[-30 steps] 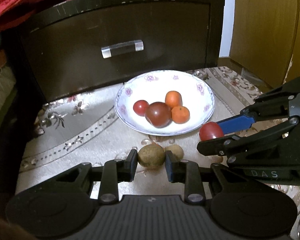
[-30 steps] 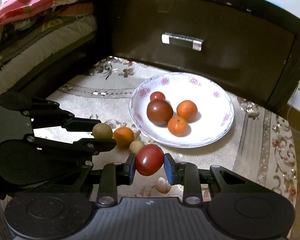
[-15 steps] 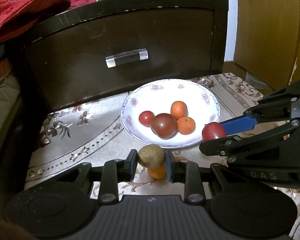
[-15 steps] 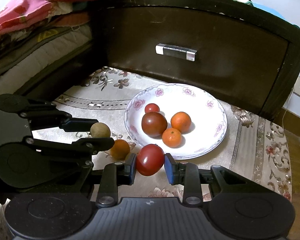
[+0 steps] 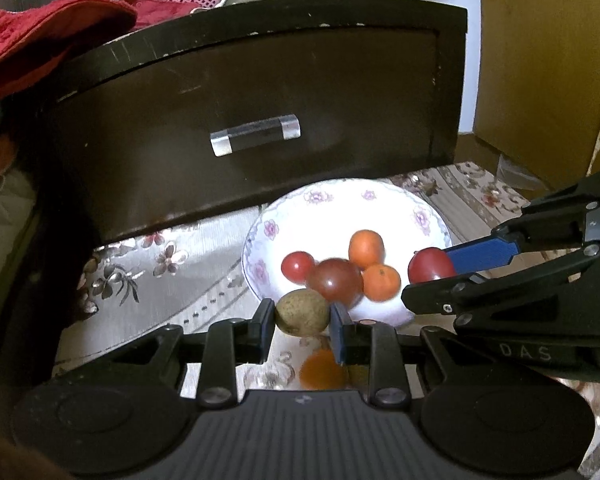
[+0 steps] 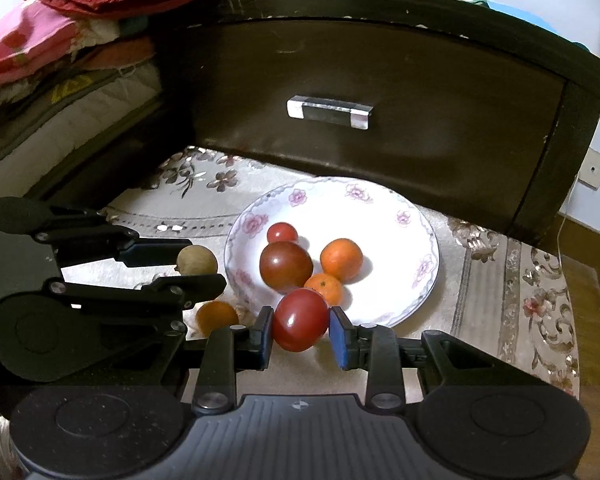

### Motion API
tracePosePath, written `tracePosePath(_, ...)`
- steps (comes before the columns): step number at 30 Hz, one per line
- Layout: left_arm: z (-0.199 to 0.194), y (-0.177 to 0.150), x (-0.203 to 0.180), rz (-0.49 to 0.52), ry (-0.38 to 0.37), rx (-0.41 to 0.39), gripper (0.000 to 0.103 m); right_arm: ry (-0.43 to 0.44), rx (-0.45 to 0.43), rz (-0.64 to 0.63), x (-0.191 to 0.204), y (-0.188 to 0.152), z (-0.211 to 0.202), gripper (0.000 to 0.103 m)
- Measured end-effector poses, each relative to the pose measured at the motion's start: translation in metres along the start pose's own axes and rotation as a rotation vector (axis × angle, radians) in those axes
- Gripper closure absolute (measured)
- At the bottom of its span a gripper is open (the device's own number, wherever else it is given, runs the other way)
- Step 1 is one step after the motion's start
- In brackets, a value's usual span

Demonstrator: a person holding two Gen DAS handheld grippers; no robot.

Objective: Organize fruits
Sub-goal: 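Carry the kiwi-like fruit and red tomato in both tools over the white bowl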

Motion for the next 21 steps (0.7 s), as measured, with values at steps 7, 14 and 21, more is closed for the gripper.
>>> tracePosePath(7,0.017,0.013,-0.004,-0.004,-0.005,-0.013,0.069,-0.012,-0.019,-0.005,-0.014,0.011,0.006,0.075)
tracePosePath(14,0.038,0.023,-0.006,0.008,0.009,-0.009,0.069,-0.02,-0.022,0.004,-0.035,0.02,0.019,0.075)
tracePosePath(21,0.055,0.032,-0.01,0.028,0.018,-0.003,0.069,-0.034,-0.025,0.002,-0.048,0.028,0.032,0.075)
Point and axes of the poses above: each gripper's, at about its wrist camera, not at the fingertips, and z roughly the way its jaws point, x to its left, y to its top, the point moved 7 cm from there along z, roughly the way its jaws point, and after that the axes turned 13 degrees about y, right-handed, at the moved point
